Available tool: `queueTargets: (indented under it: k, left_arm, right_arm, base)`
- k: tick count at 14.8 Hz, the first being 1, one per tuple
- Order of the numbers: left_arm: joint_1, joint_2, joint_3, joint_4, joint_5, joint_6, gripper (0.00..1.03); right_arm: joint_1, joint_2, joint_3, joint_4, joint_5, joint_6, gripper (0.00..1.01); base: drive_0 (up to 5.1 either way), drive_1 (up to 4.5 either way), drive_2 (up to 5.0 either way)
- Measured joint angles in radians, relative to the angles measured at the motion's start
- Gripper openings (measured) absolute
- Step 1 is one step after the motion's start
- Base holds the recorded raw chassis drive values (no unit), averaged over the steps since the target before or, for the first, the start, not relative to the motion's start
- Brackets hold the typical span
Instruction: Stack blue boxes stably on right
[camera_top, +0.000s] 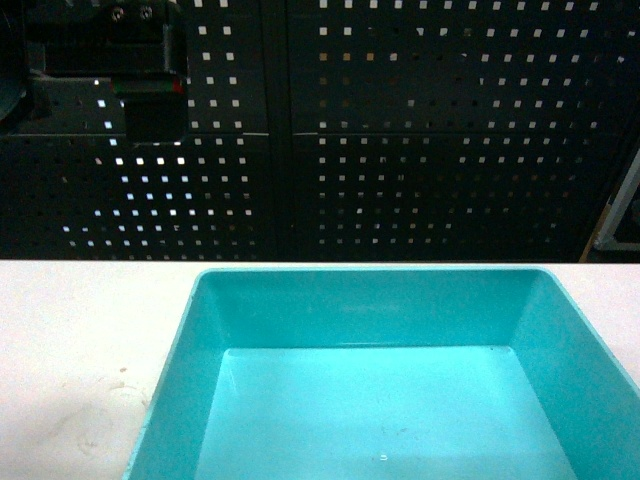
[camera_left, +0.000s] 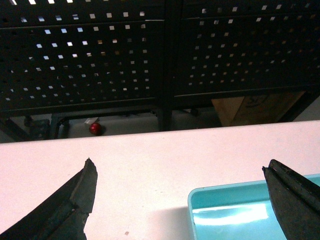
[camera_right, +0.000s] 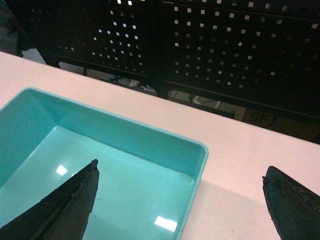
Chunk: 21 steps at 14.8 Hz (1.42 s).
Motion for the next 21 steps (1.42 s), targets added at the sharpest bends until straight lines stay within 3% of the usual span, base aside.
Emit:
queueTargets:
  k: [7, 14, 15, 17, 18, 21]
  left_arm:
    - [0.014, 0.146, -0.101, 0.018, -0.030, -0.087, 0.98]
    - [-0.055, 0.211, -0.108, -0.011, -0.053, -0.165, 0.98]
    - [-0.061, 0.227, -0.108, -0.023, -0.056, -0.189, 0.98]
    - [-0.064, 0.287, -0.108, -0.058, -0.048, -0.285, 0.98]
    - [-0.064, 0.308, -0.108, -0.071, -0.032, -0.318, 0.98]
    - [-0.064, 0.337, -0.100, -0.097, 0.002, -0.367, 0.98]
  right_arm:
    - [0.039, 0.171, -0.067, 0.092, 0.061, -0.040, 0.98]
    - [0.063, 0.247, -0.122, 0.156, 0.089, -0.100, 0.98]
    - [0.063, 0.274, -0.133, 0.178, 0.092, -0.111, 0.98]
    - [0.064, 0.345, -0.172, 0.232, 0.113, -0.146, 0.98]
    - [0.071, 0.390, -0.179, 0.264, 0.130, -0.145, 0.98]
    - [0.088, 0.431, -0.197, 0.301, 0.142, -0.141, 0.98]
  base:
    - [0.0, 0.00, 0.0]
    - [0.0, 0.00, 0.0]
    - [0.0, 0.00, 0.0]
    - [0.0, 0.00, 0.0]
    - [0.0, 0.00, 0.0]
    - [0.0, 0.00, 0.0]
